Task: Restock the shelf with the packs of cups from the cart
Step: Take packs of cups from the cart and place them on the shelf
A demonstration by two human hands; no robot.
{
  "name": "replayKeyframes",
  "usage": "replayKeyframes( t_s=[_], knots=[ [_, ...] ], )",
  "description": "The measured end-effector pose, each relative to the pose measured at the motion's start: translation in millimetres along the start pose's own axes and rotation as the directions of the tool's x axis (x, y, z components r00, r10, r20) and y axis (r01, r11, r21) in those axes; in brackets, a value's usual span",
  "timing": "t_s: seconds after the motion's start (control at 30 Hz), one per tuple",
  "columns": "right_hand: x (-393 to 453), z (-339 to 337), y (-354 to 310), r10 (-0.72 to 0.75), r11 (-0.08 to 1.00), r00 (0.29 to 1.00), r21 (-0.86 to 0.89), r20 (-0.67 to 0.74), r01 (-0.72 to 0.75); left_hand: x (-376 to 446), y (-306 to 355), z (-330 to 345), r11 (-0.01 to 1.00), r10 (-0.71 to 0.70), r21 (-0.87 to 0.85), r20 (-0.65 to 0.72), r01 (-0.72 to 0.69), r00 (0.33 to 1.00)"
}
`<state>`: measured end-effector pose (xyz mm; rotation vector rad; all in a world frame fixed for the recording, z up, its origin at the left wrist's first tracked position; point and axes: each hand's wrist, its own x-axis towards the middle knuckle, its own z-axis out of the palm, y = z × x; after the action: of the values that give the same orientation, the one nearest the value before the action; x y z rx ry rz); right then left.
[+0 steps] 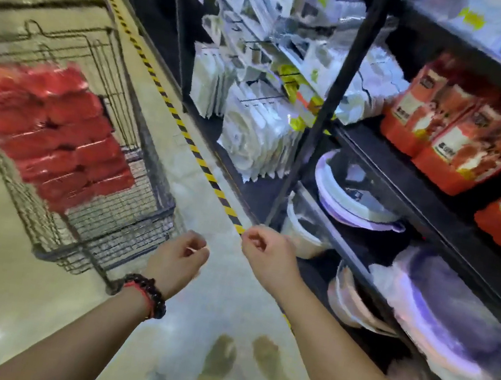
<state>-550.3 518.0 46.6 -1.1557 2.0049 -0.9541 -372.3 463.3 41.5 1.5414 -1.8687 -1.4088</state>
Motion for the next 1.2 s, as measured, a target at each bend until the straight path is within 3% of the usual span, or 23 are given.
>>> replayKeyframes(
  t_s=[0.27, 0.6, 0.87, 1.1, 1.2],
  knots=[
    [48.7, 121.3, -86.6, -0.165, 0.985, 0.963, -0.012, 0.215, 0.171, 8.9, -65.7, -129.0, 0.99, -0.122, -0.091, -0.2, 0.105, 0.972],
    [143.0, 196.0, -137.8, -0.231, 0.97, 0.879, 0.032, 0.417, 0.239, 70.2, -83.4, -197.1, 0.982, -0.186, -0.098, -0.34, 0.162, 0.922],
    [215.8, 247.9, -190.7, -0.27, 0.955, 0.79, 0.05, 0.55, 0.292, 105.4, -85.0, -262.2, 0.952, -0.305, -0.128, -0.479, 0.278, 0.823],
    [244.6, 294.9, -229.1, -0.285, 0.947, 0.711, 0.074, 0.643, 0.313, 122.4, -108.2, -310.3, 0.947, -0.321, -0.149, -0.522, 0.285, 0.79],
    [250.7, 315.3, -240.8, -0.269, 0.947, 0.725, 0.037, 0.634, 0.319, 135.8, -122.7, -332.8, 0.951, -0.308, -0.158, -0.505, 0.265, 0.806]
  ],
)
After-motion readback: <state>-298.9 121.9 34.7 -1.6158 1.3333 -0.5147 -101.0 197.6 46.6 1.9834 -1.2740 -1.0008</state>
